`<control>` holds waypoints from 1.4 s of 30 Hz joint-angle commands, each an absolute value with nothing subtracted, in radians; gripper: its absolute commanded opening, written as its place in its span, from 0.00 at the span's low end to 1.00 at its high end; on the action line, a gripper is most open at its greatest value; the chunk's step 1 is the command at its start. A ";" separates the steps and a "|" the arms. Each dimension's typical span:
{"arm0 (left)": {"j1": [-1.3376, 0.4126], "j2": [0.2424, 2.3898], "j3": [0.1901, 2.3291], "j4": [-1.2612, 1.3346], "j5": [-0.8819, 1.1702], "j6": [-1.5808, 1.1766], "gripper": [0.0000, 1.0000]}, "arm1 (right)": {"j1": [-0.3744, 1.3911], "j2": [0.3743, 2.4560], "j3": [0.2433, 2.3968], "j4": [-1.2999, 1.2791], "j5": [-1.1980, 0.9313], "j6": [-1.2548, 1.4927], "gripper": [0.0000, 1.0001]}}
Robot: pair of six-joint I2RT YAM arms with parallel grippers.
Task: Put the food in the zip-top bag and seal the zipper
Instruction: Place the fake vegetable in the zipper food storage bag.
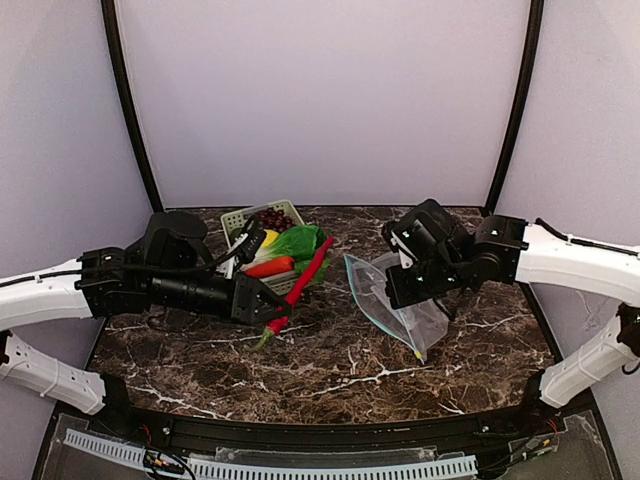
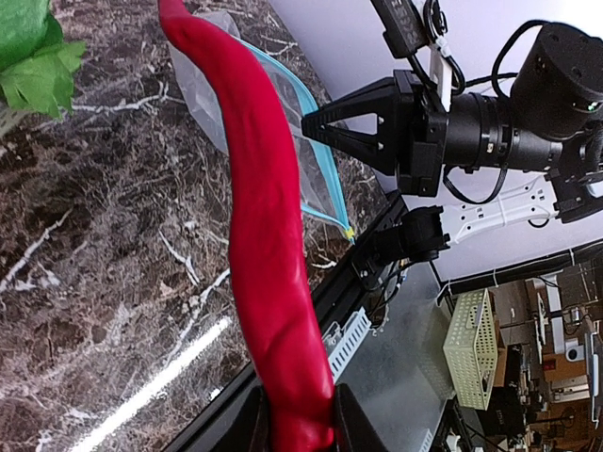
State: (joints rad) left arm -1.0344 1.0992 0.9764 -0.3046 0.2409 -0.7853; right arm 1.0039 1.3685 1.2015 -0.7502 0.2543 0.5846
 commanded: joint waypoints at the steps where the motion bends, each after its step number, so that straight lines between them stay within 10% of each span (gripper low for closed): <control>1: -1.104 1.120 0.926 -0.150 0.181 -0.899 0.11 | 1.020 1.380 1.153 -0.585 0.156 0.633 0.00; 42: -1.306 1.246 0.734 0.152 0.059 -1.154 0.07 | 1.040 1.407 1.187 -0.565 0.231 0.642 0.00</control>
State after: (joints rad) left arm -1.2881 1.2594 0.7605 0.1413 0.0719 -1.1278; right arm 1.0344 1.4319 1.1973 -0.5976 0.2070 0.6266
